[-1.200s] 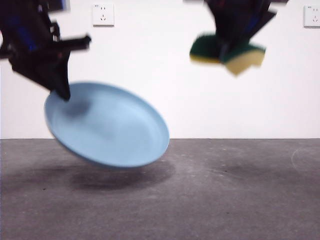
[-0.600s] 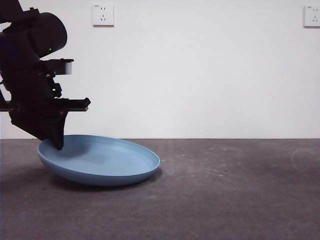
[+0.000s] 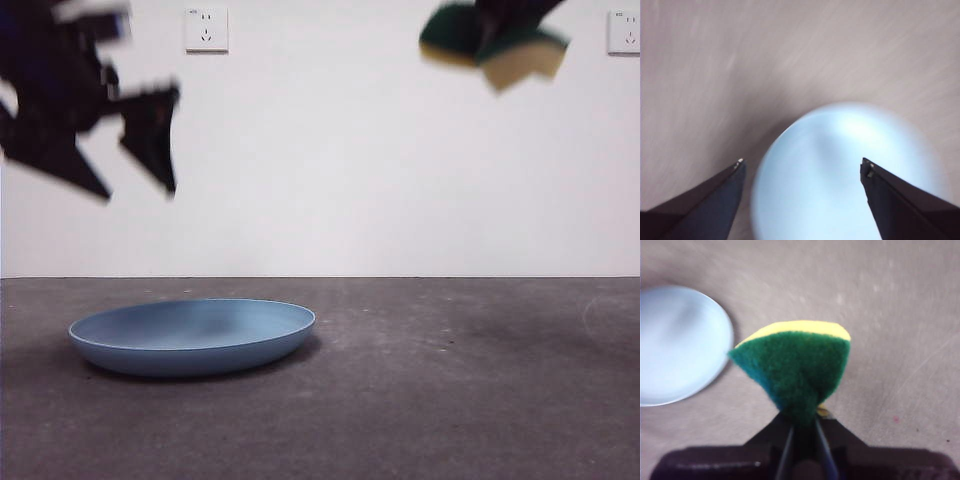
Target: Pick up the plate,pick up the cloth,clean the plate with the cloth
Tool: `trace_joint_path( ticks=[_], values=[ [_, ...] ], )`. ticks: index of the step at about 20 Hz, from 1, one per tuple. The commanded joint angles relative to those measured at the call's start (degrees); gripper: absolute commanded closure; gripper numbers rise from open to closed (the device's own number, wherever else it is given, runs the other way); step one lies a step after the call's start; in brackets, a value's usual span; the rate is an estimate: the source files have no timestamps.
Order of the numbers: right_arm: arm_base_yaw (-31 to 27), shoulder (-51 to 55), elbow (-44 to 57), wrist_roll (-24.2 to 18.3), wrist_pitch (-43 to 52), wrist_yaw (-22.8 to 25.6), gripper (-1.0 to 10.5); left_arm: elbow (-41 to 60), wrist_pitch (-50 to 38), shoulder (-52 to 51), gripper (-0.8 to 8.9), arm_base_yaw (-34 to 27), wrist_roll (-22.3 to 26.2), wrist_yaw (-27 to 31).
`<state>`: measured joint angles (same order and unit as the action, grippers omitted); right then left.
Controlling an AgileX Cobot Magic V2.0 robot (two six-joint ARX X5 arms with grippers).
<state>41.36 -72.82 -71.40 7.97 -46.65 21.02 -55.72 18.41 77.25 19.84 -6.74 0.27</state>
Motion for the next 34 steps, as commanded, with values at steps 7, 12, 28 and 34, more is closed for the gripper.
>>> trace_joint_path(
  ticks=[7,12,28,34],
  values=[
    [-8.74,-21.7,0.39,-0.5,9.57,-21.05,9.6,0.15,9.05,-21.84,4.32,3.48,-2.27,-5.22],
    [-11.06,-30.97,0.39,-0.28,9.7,-23.19,9.4,0.15,16.76,-24.26,4.32,3.48,-2.16,-5.14],
    [-11.32,-29.22,0.37,1.42,7.78,-25.2,2.9,0.15,20.68,-23.47,4.32,3.48,-0.57,-2.91],
    [-11.32,-16.26,0.37,1.4,3.26,-25.18,5.7,0.15,21.49,-22.91,5.93,3.43,-0.37,5.31]
  ],
)
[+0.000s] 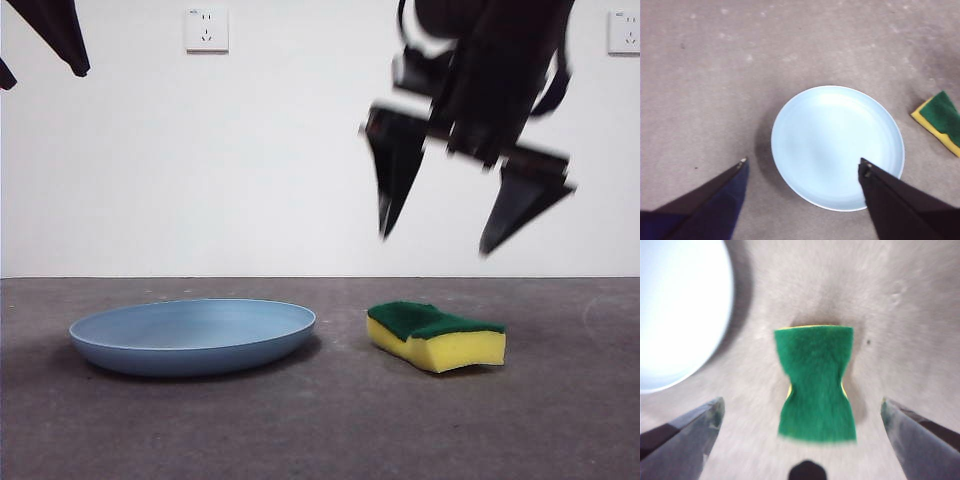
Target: Pick up the plate,pick up the cloth,clean the plate with the cloth
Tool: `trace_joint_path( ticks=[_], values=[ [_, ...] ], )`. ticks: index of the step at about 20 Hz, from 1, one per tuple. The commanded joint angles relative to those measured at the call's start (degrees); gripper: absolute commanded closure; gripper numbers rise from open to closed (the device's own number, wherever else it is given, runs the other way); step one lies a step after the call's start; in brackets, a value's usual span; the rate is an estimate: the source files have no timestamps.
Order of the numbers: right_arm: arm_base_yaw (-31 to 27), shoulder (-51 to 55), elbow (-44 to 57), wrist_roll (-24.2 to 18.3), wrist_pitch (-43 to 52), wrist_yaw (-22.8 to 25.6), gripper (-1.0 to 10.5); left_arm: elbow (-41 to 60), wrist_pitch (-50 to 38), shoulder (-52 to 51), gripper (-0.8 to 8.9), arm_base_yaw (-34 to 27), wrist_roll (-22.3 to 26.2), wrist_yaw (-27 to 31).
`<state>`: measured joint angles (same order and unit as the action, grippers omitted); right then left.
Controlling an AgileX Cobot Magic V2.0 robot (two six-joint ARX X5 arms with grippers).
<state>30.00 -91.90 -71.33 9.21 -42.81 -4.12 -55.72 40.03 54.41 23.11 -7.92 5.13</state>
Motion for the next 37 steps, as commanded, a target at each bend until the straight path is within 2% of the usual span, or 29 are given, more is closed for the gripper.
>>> trace_joint_path(
  ticks=[1,2,3,8,12,17,19,22,24,26,37],
  values=[
    [0.04,5.4,0.31,0.15,-1.16,-0.07,7.3,0.15,-0.24,-0.07,7.39,0.15,1.51,0.42],
    [0.04,7.91,0.31,0.07,-1.42,-0.07,8.6,0.15,-0.35,-0.07,8.33,0.2,1.95,0.37],
    [0.04,10.45,0.31,-0.46,-1.44,-0.07,9.6,0.15,-0.5,-0.07,8.21,0.22,1.95,0.22],
    [0.04,21.11,0.33,-4.37,-1.36,0.44,9.6,0.15,-4.0,-0.79,8.21,0.72,1.92,-0.9],
    [0.55,26.58,0.44,-4.44,-1.01,6.45,9.6,0.24,-9.03,-4.42,8.21,3.17,1.95,-0.37],
    [2.47,33.81,6.71,-4.52,6.93,9.18,9.6,1.4,-11.72,-9.53,8.21,4.72,2.4,1.33],
    [3.96,37.83,12.39,-4.44,11.85,9.6,9.6,5.03,-13.57,-12.13,8.21,5.05,2.38,1.68],
    [7.04,44.39,21.9,-4.33,18.16,16.09,9.6,14.27,-20.81,-18.38,8.21,5.79,2.12,2.21],
    [9.2,49.29,27.74,-4.33,23.17,16.52,9.6,21.62,-28.55,-24.09,8.21,6.82,1.88,2.23],
    [10.32,52.0,30.6,-4.33,24.79,16.5,9.6,26.14,-31.69,-27.65,8.21,7.5,1.51,2.27],
    [10.29,52.26,30.77,-4.13,24.11,16.46,9.6,27.61,-24.9,-28.28,8.17,7.65,1.73,2.25]
  ],
)
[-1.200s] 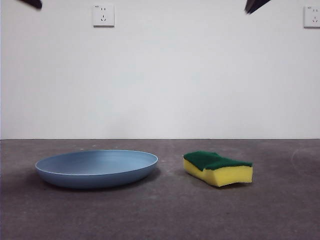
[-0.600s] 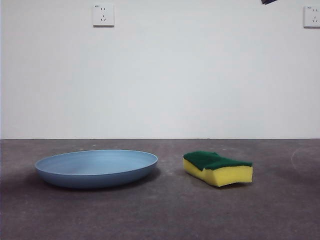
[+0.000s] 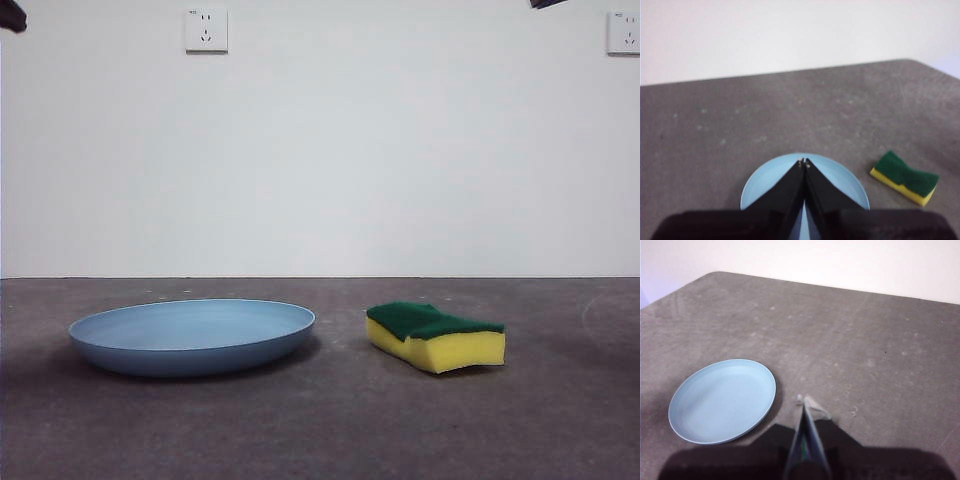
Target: Pick up the plate,pick up the cloth,clean the plate with the cloth
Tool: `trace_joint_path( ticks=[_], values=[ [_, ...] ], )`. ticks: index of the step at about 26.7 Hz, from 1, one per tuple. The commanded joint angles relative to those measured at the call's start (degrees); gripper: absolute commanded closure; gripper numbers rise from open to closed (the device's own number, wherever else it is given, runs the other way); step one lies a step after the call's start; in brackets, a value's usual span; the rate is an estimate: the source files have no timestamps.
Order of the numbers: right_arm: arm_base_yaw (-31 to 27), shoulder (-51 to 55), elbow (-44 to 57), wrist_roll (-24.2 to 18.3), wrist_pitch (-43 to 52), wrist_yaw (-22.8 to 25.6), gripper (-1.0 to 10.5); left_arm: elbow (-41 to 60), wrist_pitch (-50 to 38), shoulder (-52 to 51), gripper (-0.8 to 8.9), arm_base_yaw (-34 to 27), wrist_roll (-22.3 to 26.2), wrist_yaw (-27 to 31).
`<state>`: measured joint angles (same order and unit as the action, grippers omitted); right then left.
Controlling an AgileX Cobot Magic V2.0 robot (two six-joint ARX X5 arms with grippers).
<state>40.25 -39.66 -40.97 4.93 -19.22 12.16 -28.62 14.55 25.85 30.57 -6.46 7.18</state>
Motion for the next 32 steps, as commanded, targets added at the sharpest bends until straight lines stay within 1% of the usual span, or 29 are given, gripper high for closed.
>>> trace_joint_path(
  ticks=[1,13,17,20,25,28,32],
  values=[
    [0.04,0.02,0.42,0.15,0.48,0.17,9.6,0.5,1.07,0.48,8.17,0.2,0.26,0.2],
    [0.04,0.07,0.42,0.15,0.5,0.17,9.6,0.5,5.73,0.76,8.17,0.2,0.26,0.15],
    [0.04,0.07,0.42,0.15,0.5,0.17,9.6,0.52,5.81,0.31,8.17,-0.35,3.15,0.52],
    [0.04,0.07,0.42,0.13,0.48,0.17,9.6,0.55,4.31,-1.55,8.17,-4.39,3.96,0.04],
    [0.04,0.07,0.42,0.15,0.5,0.17,9.6,1.38,3.04,-4.11,8.17,-15.08,3.39,-7.32],
    [0.04,0.07,0.42,0.15,0.48,0.17,9.6,3.72,2.99,-6.73,8.17,-19.67,3.72,-7.63],
    [0.04,0.07,0.42,0.15,0.48,0.17,9.6,9.25,0.66,-11.85,8.17,-23.06,3.78,-7.45]
  ],
)
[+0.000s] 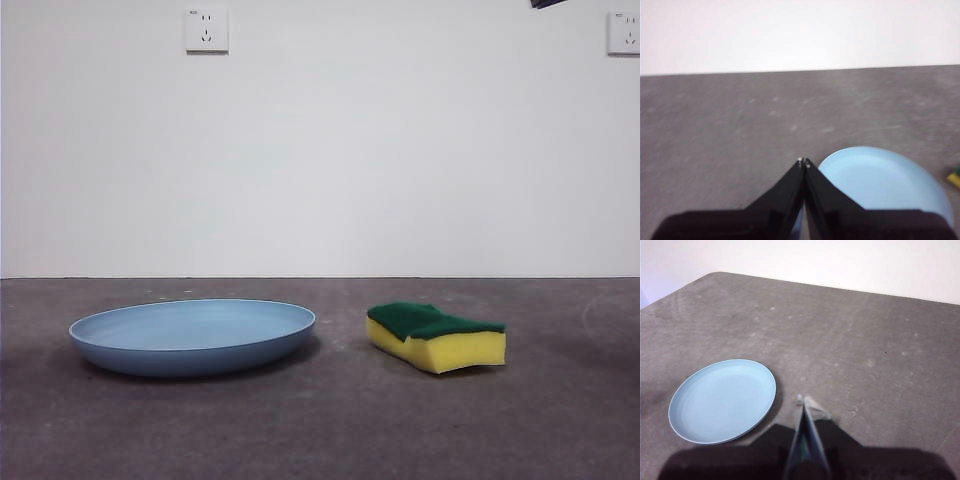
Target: Pick up the plate,pick up the cloth,clean the plate with the cloth
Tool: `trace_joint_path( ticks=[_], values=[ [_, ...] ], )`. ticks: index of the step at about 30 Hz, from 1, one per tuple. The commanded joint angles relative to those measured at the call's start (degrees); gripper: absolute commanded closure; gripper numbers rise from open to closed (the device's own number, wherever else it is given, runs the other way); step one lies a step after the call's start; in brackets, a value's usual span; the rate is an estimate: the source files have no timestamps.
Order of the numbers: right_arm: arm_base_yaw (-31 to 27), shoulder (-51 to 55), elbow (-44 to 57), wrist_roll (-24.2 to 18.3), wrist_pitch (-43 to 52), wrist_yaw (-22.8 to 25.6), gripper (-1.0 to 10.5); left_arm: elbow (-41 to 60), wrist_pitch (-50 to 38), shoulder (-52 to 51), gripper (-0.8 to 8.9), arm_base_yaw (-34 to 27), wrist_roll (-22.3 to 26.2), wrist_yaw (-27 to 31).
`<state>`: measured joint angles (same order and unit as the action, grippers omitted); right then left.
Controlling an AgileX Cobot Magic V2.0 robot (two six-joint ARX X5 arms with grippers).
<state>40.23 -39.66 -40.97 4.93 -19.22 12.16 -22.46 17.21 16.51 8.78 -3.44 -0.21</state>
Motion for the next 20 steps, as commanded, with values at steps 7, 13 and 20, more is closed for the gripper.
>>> trace_joint_path(
  ticks=[7,13,20],
  values=[
    [0.07,0.07,0.42,0.15,0.48,0.17,9.6,14.21,-9.22,-9.88,8.17,-3.78,2.01,-0.07],
    [0.07,0.07,0.42,0.15,0.48,0.17,9.6,19.54,-9.35,-12.94,8.17,-4.13,1.57,-0.26],
    [0.07,0.07,0.42,0.13,0.48,0.17,9.6,22.27,-6.16,-16.46,8.16,-4.11,0.07,0.11]
  ],
)
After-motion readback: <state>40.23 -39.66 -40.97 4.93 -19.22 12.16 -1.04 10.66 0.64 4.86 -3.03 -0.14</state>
